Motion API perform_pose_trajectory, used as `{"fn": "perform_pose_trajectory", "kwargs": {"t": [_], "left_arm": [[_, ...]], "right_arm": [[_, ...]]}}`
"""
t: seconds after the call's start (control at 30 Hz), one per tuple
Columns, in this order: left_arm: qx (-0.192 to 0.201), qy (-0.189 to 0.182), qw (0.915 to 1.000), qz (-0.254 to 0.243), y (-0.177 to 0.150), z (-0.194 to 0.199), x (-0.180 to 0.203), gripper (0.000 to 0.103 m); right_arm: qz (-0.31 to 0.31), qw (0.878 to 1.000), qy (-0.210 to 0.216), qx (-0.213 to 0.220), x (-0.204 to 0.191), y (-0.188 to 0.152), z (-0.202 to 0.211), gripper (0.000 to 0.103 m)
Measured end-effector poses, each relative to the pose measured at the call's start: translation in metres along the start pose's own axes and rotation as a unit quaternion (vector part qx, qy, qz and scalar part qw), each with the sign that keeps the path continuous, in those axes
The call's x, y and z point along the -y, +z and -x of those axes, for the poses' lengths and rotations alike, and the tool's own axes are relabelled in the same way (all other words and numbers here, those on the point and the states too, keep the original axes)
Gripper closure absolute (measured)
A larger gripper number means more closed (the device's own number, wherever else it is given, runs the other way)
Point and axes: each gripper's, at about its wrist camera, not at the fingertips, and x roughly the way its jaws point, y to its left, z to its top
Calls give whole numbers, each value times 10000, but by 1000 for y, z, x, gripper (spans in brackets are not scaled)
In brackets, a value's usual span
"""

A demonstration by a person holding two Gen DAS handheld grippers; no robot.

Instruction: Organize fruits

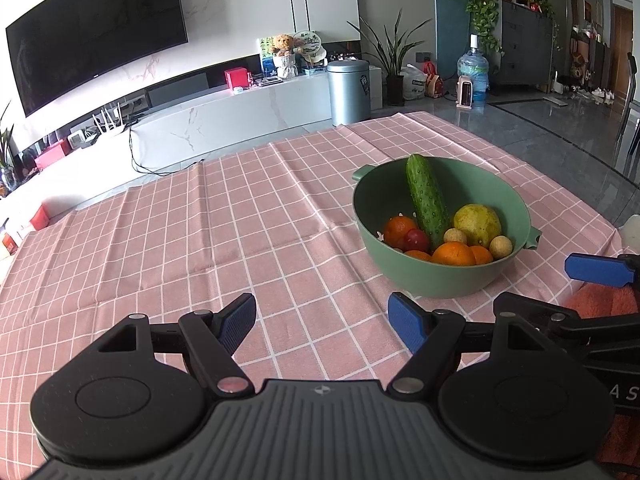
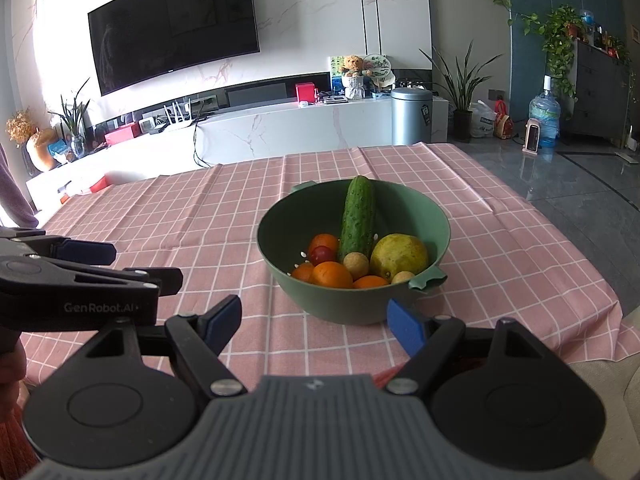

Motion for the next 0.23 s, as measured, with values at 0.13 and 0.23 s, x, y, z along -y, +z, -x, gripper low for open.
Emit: {"fn": "perform_pose_trajectory", "kwargs": {"t": [0.13, 0.23], "left_arm": [[31, -52, 10000, -10, -1, 1, -1, 15], [115, 10, 9999, -67, -2, 2, 1, 15]], "right_arm": [[-1, 10000, 1, 0, 0, 0, 0, 26], [0, 10000, 1, -1, 0, 0, 0, 26]]}}
